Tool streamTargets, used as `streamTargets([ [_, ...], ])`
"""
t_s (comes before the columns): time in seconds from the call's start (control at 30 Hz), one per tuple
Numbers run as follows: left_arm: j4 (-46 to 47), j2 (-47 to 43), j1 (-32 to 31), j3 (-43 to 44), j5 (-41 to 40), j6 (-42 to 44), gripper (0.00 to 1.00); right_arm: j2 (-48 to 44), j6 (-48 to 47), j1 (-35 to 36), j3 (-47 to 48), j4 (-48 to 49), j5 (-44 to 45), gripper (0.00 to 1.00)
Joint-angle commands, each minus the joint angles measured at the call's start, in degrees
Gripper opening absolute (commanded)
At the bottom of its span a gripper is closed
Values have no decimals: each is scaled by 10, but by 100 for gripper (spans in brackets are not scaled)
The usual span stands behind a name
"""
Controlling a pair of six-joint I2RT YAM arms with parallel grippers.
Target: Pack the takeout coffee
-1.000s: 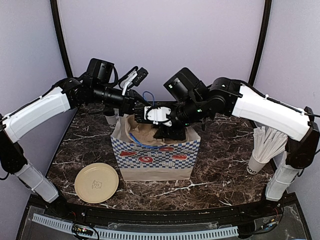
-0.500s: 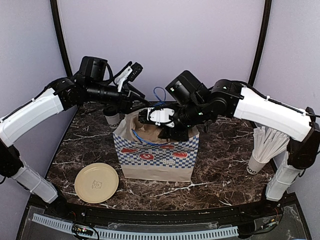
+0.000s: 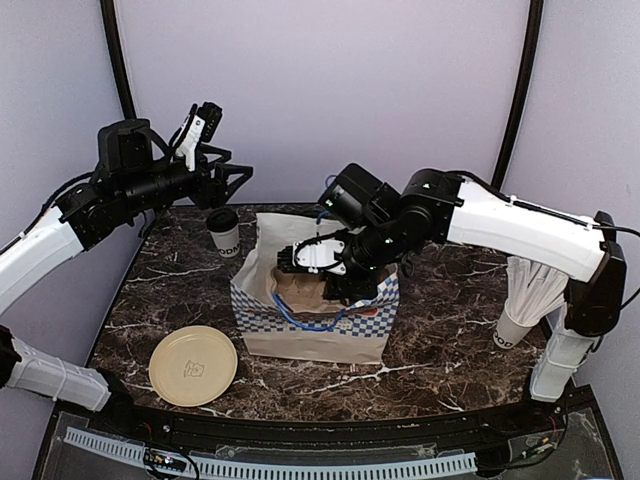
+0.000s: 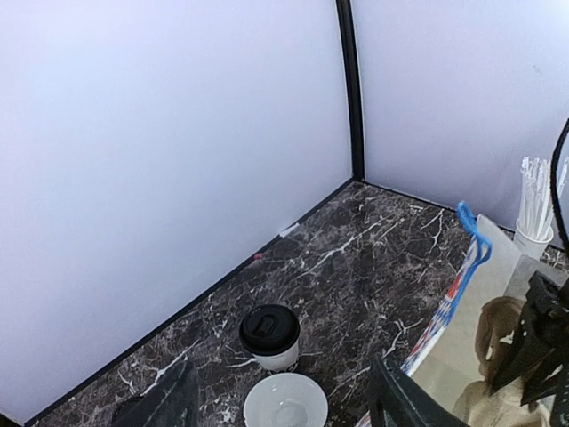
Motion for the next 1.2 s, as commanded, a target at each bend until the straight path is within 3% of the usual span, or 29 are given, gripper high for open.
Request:
streamTargets([
  [0.0, 33, 4, 8, -25, -11, -11, 67, -30, -40, 3, -29, -62, -49, 33],
  [0.3, 40, 8, 25, -31, -2, -10, 67, -54, -97, -5, 0, -137, -125, 34],
  [0.53, 46, 10, 36, -43, 5, -13, 67, -3, -85, -6, 21, -102, -65, 34],
  [1.17, 52, 4, 47, -82, 50, -14, 67, 65, -94, -7, -3, -51, -77, 35],
])
